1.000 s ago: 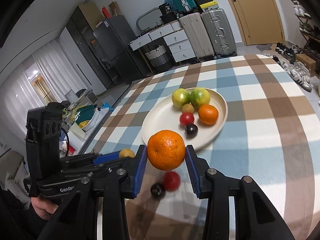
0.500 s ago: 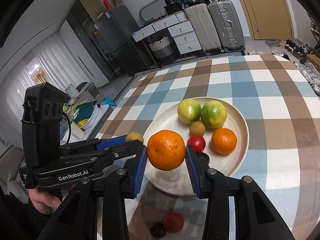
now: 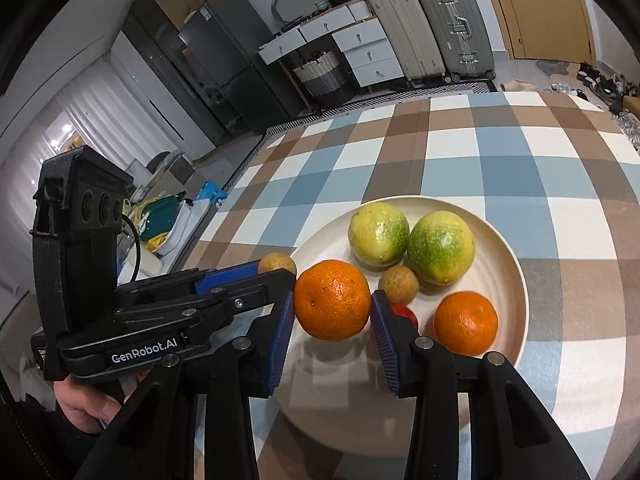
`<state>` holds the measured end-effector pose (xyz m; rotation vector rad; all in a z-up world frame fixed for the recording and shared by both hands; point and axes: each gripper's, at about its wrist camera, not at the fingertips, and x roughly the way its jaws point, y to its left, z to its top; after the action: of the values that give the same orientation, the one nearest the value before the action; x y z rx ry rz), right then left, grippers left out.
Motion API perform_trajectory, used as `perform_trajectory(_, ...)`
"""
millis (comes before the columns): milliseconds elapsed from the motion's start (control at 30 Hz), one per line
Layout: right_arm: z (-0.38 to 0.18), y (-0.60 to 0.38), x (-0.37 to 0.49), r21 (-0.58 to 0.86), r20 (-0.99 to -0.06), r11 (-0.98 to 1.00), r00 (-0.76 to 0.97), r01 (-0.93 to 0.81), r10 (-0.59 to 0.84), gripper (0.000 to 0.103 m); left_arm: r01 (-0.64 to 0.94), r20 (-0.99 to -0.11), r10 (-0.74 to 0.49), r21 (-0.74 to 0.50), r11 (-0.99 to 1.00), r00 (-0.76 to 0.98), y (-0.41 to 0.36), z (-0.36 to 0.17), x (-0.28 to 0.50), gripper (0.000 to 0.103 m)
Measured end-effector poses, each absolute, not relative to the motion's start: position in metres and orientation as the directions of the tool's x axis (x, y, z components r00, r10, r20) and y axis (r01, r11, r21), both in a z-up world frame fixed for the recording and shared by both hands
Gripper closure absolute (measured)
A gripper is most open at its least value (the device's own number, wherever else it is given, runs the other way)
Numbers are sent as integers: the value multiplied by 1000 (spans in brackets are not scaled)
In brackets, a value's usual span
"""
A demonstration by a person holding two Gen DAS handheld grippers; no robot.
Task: Organize fruits
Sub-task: 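Carry the orange and pear onto the cream plate and open both grippers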
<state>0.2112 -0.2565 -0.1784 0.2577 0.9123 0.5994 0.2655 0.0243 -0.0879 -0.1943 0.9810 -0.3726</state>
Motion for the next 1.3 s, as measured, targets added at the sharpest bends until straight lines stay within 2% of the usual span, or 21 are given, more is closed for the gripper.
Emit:
perform_trajectory(400,-183,-250,222,431,-679,819,461,-380,571,63,217,-765,-428,-369,904,481,25,-105,279,78)
perform_trajectory(567,-188,-251,226,424,-694,828,457,-367,557,60,222,-766,-432,-371,902,476,23,-106,281,78)
perform_trajectory(667,-185,-253,224,426,-678,825,473,-371,562,53,223,-769,-424,-361,906,479,21,-105,282,78)
perform_trajectory(1300,-163,-275,190,430,-625,828,543,-360,561,53,226,-750,-373,-297,928,547,24,-70,236,78)
